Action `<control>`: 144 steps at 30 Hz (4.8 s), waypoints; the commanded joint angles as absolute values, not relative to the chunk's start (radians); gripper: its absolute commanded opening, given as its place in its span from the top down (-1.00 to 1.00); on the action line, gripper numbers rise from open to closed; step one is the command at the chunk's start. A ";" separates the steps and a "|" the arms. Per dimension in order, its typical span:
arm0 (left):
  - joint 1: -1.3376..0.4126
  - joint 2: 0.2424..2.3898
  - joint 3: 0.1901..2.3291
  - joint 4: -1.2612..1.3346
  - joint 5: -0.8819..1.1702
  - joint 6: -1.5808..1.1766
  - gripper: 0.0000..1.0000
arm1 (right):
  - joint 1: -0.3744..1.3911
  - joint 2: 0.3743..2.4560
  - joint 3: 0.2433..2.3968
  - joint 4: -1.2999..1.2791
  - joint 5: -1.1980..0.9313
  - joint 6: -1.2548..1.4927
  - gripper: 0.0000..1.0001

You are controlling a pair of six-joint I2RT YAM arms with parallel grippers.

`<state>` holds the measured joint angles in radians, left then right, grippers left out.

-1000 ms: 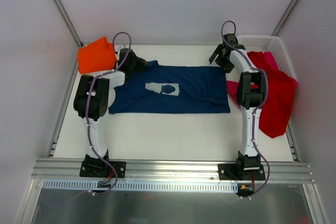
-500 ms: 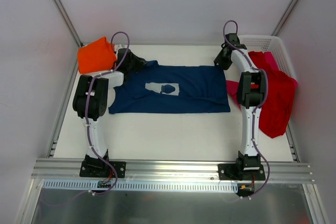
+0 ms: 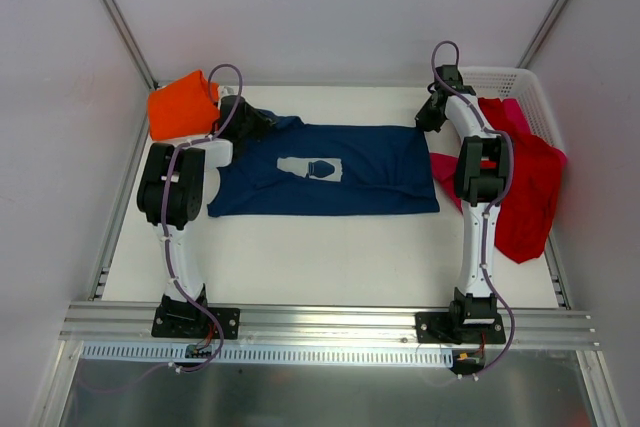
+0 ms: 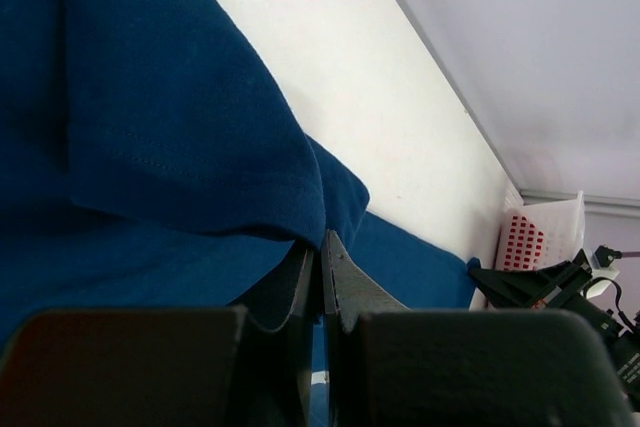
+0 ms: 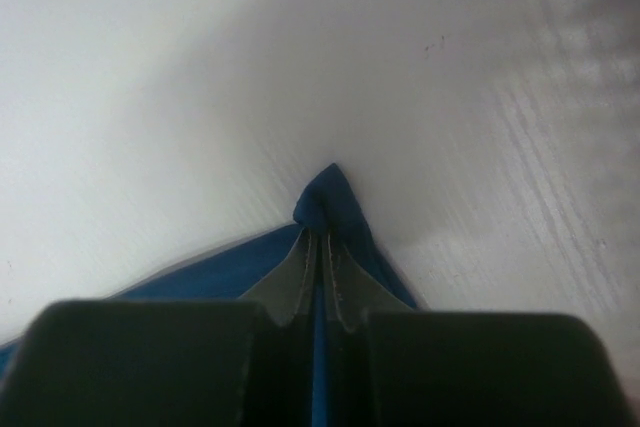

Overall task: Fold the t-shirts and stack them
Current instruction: Grap the side of the flattened tshirt furthest away from the robot with both arms, then fold the other side of the tshirt into a rectangle, then rotate the tshirt 90 degrees

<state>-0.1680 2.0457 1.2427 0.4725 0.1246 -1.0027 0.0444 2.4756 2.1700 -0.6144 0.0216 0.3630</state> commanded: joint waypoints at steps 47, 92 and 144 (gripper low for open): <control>-0.202 1.428 1.023 0.087 0.055 -0.629 1.00 | 0.175 1.861 1.694 -0.709 0.206 0.241 0.99; -0.299 1.399 0.839 -0.212 -0.035 -0.457 -0.72 | 0.227 1.690 1.201 -0.667 0.367 0.325 -0.99; -0.210 1.703 0.966 -0.171 -0.197 -0.802 1.00 | 0.446 0.835 0.902 -0.678 0.129 0.310 -0.99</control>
